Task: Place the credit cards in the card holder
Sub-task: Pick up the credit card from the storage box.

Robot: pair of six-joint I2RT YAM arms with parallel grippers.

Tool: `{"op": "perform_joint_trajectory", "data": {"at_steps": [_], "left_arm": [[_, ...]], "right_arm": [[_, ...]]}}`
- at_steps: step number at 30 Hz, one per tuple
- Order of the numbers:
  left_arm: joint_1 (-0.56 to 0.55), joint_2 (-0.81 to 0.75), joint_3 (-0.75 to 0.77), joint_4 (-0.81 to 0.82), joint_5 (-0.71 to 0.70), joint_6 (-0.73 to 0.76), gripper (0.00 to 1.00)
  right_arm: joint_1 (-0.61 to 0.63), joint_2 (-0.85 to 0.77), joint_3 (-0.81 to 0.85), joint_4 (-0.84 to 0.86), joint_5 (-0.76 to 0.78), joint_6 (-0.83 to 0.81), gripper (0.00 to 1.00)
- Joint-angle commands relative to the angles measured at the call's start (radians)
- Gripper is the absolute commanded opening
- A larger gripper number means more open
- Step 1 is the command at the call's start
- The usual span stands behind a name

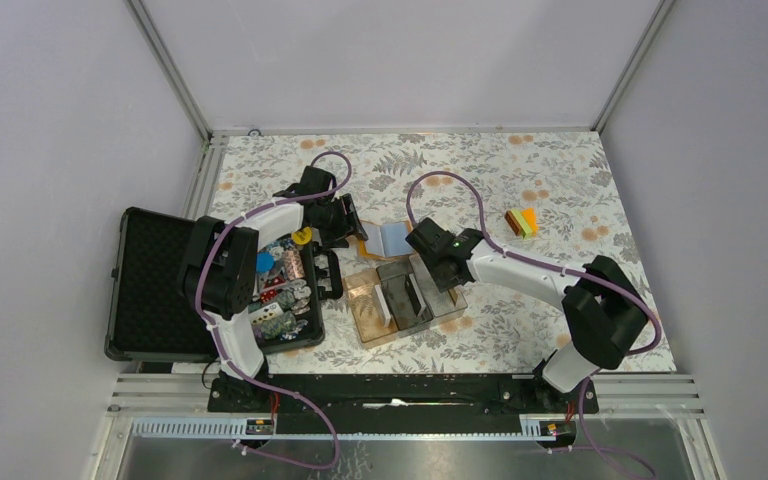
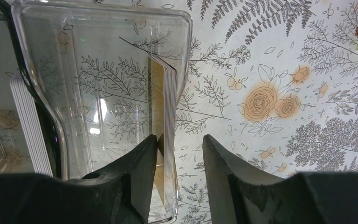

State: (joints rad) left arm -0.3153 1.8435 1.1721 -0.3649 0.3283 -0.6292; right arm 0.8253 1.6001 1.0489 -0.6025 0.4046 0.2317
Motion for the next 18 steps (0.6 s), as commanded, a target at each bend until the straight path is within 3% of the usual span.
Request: {"op": "perform_joint_trajectory", "data": {"at_steps": [1, 18], "left_arm": [[-0.004, -0.004, 0.043, 0.015, 0.013, 0.001, 0.57], [-0.004, 0.003, 0.048, 0.014, 0.024, 0.0, 0.57]], "right_arm": [[0.013, -0.039, 0.044, -0.031, 0.046, 0.008, 0.47], [0.022, -0.056, 0.062, -0.047, 0.018, 0.01, 0.27]]}}
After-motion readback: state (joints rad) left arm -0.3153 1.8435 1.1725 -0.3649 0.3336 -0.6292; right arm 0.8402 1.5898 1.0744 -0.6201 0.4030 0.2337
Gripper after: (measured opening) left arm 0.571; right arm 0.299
